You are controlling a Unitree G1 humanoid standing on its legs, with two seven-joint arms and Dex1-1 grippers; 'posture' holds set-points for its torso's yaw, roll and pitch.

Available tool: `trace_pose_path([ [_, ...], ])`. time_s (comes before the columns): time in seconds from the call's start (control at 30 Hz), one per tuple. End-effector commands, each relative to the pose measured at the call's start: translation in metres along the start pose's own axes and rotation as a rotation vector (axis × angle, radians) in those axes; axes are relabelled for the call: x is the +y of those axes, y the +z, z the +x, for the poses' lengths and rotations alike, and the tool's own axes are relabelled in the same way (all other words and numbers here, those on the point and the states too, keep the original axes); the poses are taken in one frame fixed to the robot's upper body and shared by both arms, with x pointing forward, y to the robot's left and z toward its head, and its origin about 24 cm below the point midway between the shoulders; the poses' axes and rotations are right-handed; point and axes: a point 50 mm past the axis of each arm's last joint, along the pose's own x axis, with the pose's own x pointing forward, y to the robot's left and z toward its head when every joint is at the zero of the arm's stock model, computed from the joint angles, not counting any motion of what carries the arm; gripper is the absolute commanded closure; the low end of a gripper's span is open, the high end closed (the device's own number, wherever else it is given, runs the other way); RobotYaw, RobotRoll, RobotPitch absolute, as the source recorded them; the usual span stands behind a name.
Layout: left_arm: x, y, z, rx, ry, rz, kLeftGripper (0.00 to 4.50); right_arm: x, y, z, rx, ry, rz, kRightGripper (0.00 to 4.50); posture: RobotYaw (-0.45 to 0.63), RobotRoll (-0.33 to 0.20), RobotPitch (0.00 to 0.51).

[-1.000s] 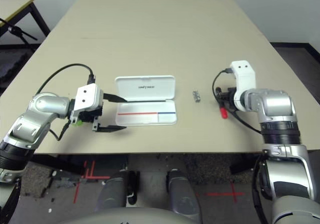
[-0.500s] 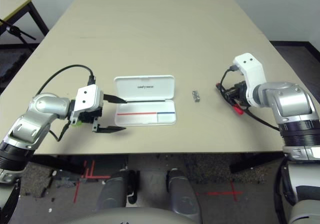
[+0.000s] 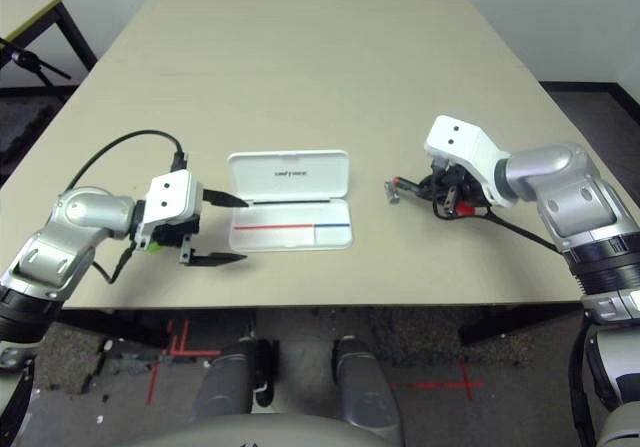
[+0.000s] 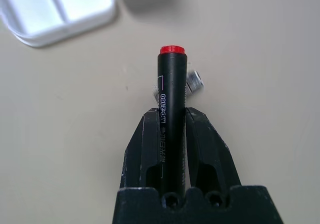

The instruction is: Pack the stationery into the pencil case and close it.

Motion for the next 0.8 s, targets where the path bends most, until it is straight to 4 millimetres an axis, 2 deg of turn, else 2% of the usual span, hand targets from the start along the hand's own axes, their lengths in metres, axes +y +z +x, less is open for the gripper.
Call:
trace_pose_path([
  [0.03,-0.003,0.002,-0.002,0.006,-0.006,0.002,0.0,0.005,0.018,0.006,-0.025,0.078,-0.093,4.02,-0.03,0.0,0.099],
  [0.17,-0.002,0.003,-0.002,0.005,-0.004,0.003,0.0,0.01,0.04,0.015,-0.084,0.153,-0.146,4.02,-0.03,0.0,0.095],
  [0.5,0.0,0.004,0.001,0.001,0.003,0.003,0.0,0.021,0.077,0.039,-0.186,0.241,-0.192,4.02,-0.02,0.0,0.088],
  [0.8,0.0,0.004,0.002,-0.002,0.007,0.004,0.0,0.027,0.097,0.062,-0.256,0.244,-0.212,4.02,-0.01,0.0,0.085],
])
